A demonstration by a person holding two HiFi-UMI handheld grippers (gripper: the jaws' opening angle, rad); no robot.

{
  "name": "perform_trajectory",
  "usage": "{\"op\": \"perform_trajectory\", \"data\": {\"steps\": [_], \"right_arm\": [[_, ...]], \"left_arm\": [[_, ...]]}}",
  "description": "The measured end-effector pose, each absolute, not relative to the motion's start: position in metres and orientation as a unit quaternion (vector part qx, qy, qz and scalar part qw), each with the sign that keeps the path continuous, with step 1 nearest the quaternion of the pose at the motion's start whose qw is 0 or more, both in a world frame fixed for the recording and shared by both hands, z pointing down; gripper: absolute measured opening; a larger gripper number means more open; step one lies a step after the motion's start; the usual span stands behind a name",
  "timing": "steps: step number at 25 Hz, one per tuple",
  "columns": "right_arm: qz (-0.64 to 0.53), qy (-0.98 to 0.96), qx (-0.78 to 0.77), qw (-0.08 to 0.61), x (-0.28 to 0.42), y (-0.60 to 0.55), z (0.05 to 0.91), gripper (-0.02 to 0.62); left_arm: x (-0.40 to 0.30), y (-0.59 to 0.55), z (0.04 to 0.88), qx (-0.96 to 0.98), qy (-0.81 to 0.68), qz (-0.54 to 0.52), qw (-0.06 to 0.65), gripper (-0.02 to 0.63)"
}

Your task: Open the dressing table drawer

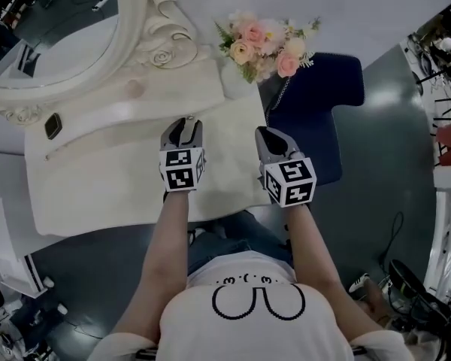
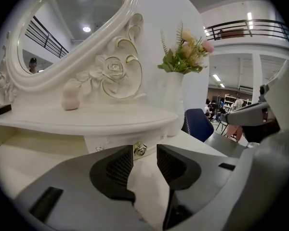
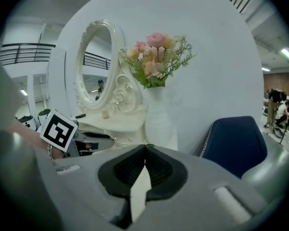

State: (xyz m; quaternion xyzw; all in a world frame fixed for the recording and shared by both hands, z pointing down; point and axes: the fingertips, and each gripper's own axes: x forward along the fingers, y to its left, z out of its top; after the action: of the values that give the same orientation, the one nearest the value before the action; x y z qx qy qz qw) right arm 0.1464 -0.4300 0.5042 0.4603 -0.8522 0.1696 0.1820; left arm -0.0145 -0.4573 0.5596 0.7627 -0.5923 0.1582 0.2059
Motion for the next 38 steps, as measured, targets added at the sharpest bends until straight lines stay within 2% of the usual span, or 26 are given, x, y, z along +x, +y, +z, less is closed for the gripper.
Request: {"op": "perform_trajectory", "data": {"steps": [3,6,38], "right_arm": [[0.173,-0.854,0.455,0.186,0.148,-0.439,0.51,-0.002],[0.174,-0.854,0.451,0.193,0.148,-0.44,0.514,-0.002],[0.178,-0.838,0.481,0.186,0.157,-0.362,0.503,-0.003]], "left_arm": [[-0.018,-0.468,0.568,0.752,-0.602,0.164,0.214,0.145],[-0.019,-0.472,0.572,0.744,-0.609,0.17,0.216,0.087],[-0.004,-0.401,0.573,0.75,-0.592,0.18,0.235,0.083]]}}
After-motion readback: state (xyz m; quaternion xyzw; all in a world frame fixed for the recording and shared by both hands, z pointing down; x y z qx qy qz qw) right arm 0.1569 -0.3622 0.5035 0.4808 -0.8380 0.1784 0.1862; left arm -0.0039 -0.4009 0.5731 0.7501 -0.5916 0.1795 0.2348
